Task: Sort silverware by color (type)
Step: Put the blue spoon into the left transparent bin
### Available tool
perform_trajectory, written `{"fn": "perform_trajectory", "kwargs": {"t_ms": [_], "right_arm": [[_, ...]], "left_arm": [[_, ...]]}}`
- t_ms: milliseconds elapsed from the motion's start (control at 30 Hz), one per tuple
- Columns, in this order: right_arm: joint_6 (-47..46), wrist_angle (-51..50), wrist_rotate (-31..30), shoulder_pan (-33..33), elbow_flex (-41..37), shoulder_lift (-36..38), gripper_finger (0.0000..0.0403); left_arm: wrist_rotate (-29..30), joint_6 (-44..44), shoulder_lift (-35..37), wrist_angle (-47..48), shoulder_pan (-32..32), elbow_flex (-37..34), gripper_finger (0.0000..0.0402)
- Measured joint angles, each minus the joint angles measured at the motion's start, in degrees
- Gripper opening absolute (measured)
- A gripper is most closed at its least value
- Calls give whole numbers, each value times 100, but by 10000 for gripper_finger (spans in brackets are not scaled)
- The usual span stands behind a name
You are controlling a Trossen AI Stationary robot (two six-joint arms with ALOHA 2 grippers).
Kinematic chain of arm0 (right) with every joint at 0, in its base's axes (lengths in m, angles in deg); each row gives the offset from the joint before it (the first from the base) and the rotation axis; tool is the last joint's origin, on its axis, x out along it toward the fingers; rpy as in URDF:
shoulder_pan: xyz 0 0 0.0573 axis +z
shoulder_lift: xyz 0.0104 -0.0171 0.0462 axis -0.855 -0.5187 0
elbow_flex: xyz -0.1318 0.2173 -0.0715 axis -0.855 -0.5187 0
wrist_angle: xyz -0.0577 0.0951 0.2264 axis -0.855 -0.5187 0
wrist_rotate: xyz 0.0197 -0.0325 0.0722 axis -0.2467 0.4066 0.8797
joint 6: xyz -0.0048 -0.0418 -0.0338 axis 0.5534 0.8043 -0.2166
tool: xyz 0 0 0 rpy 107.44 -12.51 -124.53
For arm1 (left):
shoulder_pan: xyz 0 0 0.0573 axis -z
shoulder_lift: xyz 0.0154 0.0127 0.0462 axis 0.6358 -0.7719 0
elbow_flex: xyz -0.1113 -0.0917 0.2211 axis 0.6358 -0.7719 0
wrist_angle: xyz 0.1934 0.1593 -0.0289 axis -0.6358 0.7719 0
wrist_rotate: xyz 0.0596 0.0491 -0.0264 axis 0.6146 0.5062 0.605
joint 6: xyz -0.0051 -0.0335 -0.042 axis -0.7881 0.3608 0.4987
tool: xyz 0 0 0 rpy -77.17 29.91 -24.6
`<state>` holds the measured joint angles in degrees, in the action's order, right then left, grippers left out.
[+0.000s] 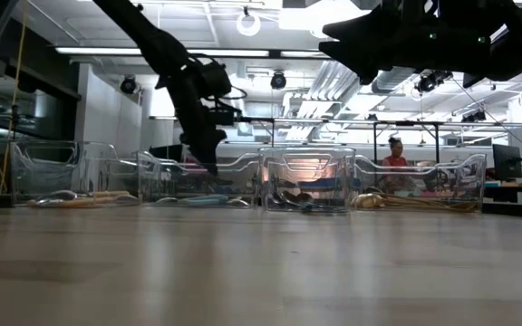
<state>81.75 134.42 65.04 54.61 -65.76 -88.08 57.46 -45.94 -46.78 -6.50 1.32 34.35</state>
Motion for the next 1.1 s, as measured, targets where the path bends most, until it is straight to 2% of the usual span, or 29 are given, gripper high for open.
{"fn": "perform_trajectory", "kwargs": {"t_ms": [300, 833, 1100], "right_arm": [[0, -2, 0, 0, 0, 0, 197], [0, 0, -1, 0, 0, 0, 197], [0, 0, 0, 0, 0, 0, 197]], "left_arm": [[-410, -93, -295, -186, 3, 5, 14], [-416, -80, -297, -208, -8, 0, 14], [-460, -84, -297, -787, -13, -530, 14]]}}
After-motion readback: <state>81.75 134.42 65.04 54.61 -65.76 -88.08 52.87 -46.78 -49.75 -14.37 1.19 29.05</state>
